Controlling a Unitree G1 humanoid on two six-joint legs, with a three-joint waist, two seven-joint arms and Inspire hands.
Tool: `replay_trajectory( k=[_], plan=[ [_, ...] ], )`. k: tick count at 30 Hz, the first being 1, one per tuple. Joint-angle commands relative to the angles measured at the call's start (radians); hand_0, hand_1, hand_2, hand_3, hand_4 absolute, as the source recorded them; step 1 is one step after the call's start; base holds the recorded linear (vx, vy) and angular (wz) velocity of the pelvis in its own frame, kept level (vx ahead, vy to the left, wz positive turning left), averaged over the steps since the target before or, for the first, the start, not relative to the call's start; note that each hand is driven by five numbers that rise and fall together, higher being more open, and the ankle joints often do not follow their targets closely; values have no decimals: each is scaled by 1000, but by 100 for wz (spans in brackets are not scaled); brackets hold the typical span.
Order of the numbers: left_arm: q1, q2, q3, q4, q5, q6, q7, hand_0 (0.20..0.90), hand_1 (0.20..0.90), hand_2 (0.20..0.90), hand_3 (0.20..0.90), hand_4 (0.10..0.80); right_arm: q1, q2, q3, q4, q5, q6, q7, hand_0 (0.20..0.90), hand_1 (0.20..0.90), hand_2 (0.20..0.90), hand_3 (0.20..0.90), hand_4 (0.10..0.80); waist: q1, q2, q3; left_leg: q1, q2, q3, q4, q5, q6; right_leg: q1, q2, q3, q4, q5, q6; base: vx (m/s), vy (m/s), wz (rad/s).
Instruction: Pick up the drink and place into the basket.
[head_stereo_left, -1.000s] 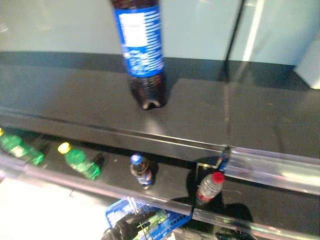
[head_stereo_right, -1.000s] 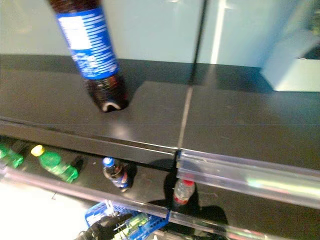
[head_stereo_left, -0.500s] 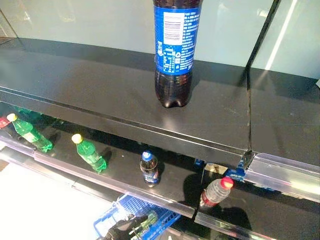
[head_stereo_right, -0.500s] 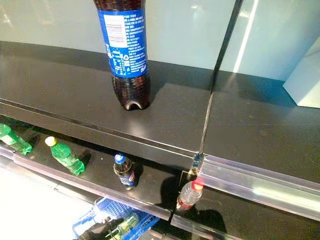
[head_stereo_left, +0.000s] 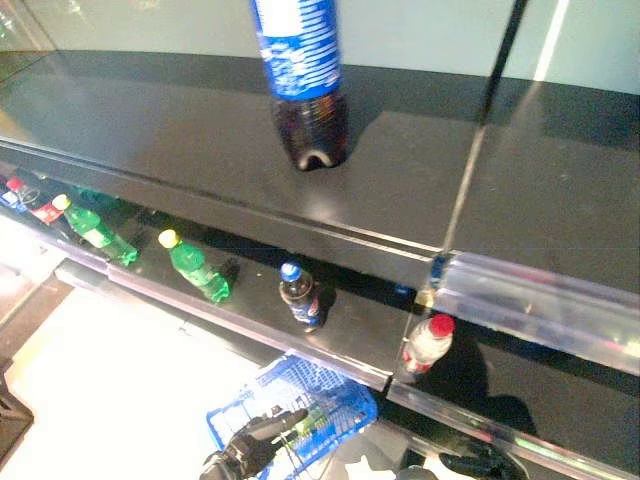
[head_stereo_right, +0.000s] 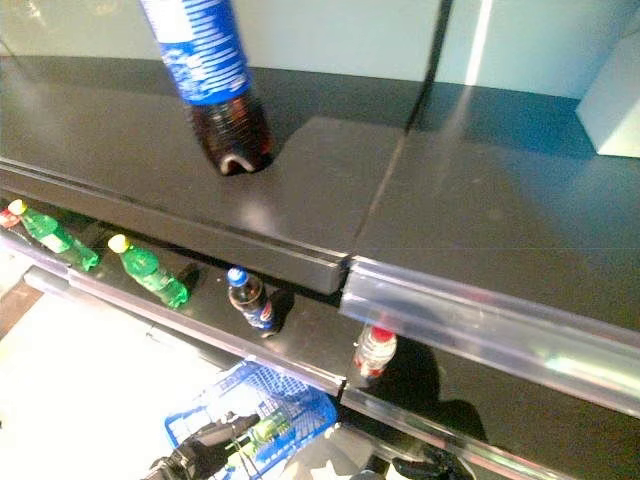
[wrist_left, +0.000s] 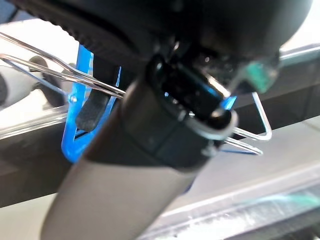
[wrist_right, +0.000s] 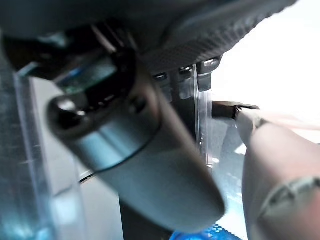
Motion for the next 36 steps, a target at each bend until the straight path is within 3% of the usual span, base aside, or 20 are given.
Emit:
replay_trajectory(
  k=[1, 4, 5, 7, 10, 13, 15, 17, 19, 21, 23, 25, 29, 36],
  plan=[
    [-12, 60, -1, -86, -71, -55, -90, 300, 300, 300, 200, 100, -98, -13, -16, 0, 85, -43, -18, 900, 900, 900, 900, 800, 58, 3, -25, 183, -95, -71, -41, -191, 33, -196, 113, -11, 63, 77, 59, -373, 440, 64],
    [-41, 67, -26, -71, -76, -50, -80, 300, 300, 300, 200, 100, -90, 7, -23, 5, 125, -48, -41, 900, 900, 900, 900, 800, 37, -6, -1, 174, -91, -91, -84, -177, 53, -233, 105, 49, 36, 125, 105, -324, 373, 19],
    [-53, 78, -33, -67, -79, -42, -74, 300, 300, 300, 200, 100, -83, 18, -33, 10, 125, -56, -33, 900, 900, 900, 900, 800, 27, -22, 15, 155, -95, -89, -95, -140, 57, -255, 77, 67, 12, 135, 109, -341, 302, 12],
    [-60, 96, -36, -64, -79, -30, -66, 300, 300, 300, 200, 100, -69, 35, -44, 17, 103, -64, -19, 900, 900, 900, 900, 800, 31, -25, 38, 134, -73, -68, -113, -103, 54, -270, 45, 92, 4, 127, 118, -333, 272, 1],
    [-38, 115, -17, -48, -68, -33, -71, 300, 300, 300, 200, 100, -49, 52, -56, 30, 77, -71, -9, 900, 900, 900, 900, 800, 34, -31, 52, 131, -61, -45, -156, -60, 60, -257, 3, 149, 123, 141, 120, -320, 214, -47],
    [-18, 121, 19, -9, -38, -37, -85, 300, 300, 300, 200, 100, -36, 53, -77, 68, 41, -85, 20, 900, 900, 900, 900, 800, 43, -16, 30, 100, -32, -28, -163, -22, 69, -183, -39, 239, 291, 106, 102, -321, 94, -36],
    [-19, 120, 29, 16, -32, -40, -80, 300, 300, 300, 200, 100, -42, 47, -78, 83, 27, -83, 33, 900, 900, 900, 900, 800, 46, -8, 10, 72, -13, -20, -163, -1, 72, -118, -15, 276, 326, 54, 84, -271, -17, -30],
    [-31, 112, 38, 33, -29, -37, -64, 300, 300, 300, 200, 100, -61, 46, -64, 98, 16, -80, 41, 900, 900, 900, 900, 800, 49, -17, -12, 54, -14, -24, -163, -5, 77, -55, 0, 314, 325, 29, 76, -210, -100, -35],
    [-43, 107, 42, 42, -37, -38, -48, 300, 300, 300, 200, 100, -81, 51, -51, 100, -8, -67, 43, 900, 900, 900, 900, 800, 64, -32, -31, 43, -17, -16, -163, -2, 73, 32, -1, 290, 245, -19, 80, -196, -170, -27],
    [-48, 105, 48, 39, -41, -36, -34, 300, 300, 300, 200, 100, -106, 60, -23, 97, -17, -47, 35, 900, 900, 900, 900, 800, 82, -41, -45, 34, -1, 6, -163, 7, 61, 70, -6, 263, 180, -41, 85, -190, -215, -42],
    [-45, 111, 52, 33, -46, -35, -36, 300, 300, 300, 200, 100, -116, 71, -4, 88, -16, -39, 37, 900, 900, 900, 900, 800, 91, -41, -46, 32, 29, 32, -163, 26, 47, 105, 16, 251, 149, -94, 93, -143, -224, -47],
    [-39, 111, 54, 25, -53, -37, -36, 300, 300, 300, 200, 100, -114, 80, 12, 78, -29, -37, 35, 900, 900, 900, 900, 800, 90, -43, -50, 38, 51, 45, -163, 41, 39, 121, 41, 254, 115, -116, 82, -116, -200, -23],
    [-20, 98, 43, -8, -53, -37, -55, 300, 300, 300, 200, 100, -113, 76, 31, 59, -18, -18, 8, 900, 900, 900, 900, 800, 85, -44, -47, 49, 70, 38, -163, 59, 26, 134, 73, 261, 91, -127, 55, -96, -135, -22],
    [0, 89, 50, -11, -27, -30, -49, 300, 300, 300, 200, 100, -100, 60, 10, 68, -17, -12, -4, 900, 900, 900, 900, 800, 73, -35, -51, 57, 68, 12, -163, 59, 16, 128, 84, 246, 76, -114, 42, -32, -17, 2]
  ],
)
